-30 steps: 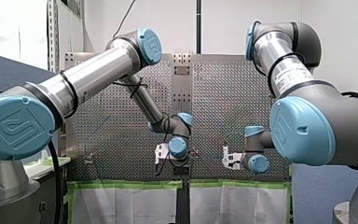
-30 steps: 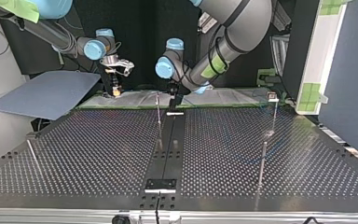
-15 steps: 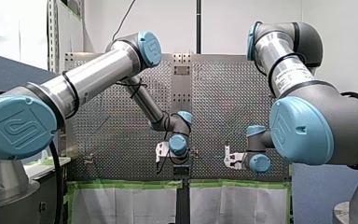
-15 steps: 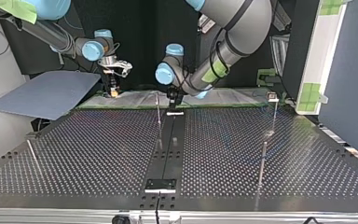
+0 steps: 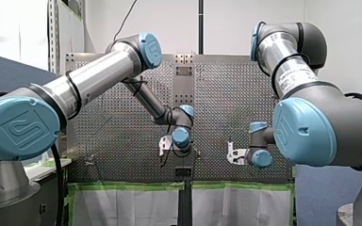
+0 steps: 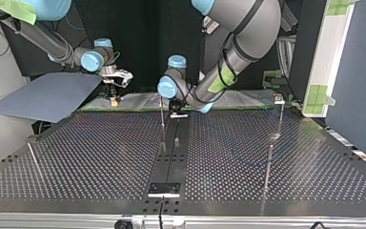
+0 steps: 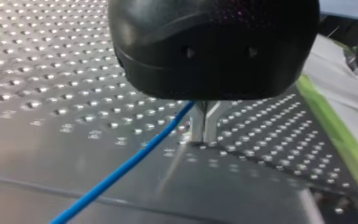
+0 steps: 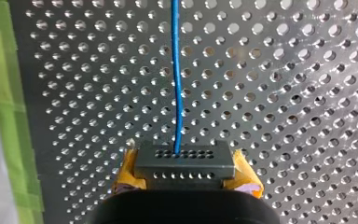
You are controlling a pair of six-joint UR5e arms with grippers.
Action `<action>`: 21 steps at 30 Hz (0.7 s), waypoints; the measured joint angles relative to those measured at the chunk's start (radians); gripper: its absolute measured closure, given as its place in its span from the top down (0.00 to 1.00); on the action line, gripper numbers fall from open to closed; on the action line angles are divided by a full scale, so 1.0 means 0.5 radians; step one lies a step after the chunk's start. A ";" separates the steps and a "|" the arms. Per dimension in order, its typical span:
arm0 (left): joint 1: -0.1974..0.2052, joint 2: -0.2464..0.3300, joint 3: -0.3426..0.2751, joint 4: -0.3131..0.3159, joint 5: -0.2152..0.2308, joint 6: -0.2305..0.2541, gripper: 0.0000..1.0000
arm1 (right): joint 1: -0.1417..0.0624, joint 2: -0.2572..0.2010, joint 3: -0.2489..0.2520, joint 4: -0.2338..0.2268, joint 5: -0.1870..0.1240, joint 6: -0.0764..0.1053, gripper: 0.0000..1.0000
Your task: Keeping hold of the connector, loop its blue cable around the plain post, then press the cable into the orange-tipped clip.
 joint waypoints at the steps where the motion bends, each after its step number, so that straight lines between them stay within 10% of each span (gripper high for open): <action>1: 0.003 0.000 0.014 -0.010 -0.001 0.000 0.00 | 0.000 0.000 -0.016 0.016 0.000 -0.003 0.00; 21: 0.036 0.001 0.055 -0.065 -0.023 0.000 0.00 | -0.013 0.000 -0.175 0.137 -0.026 -0.011 0.00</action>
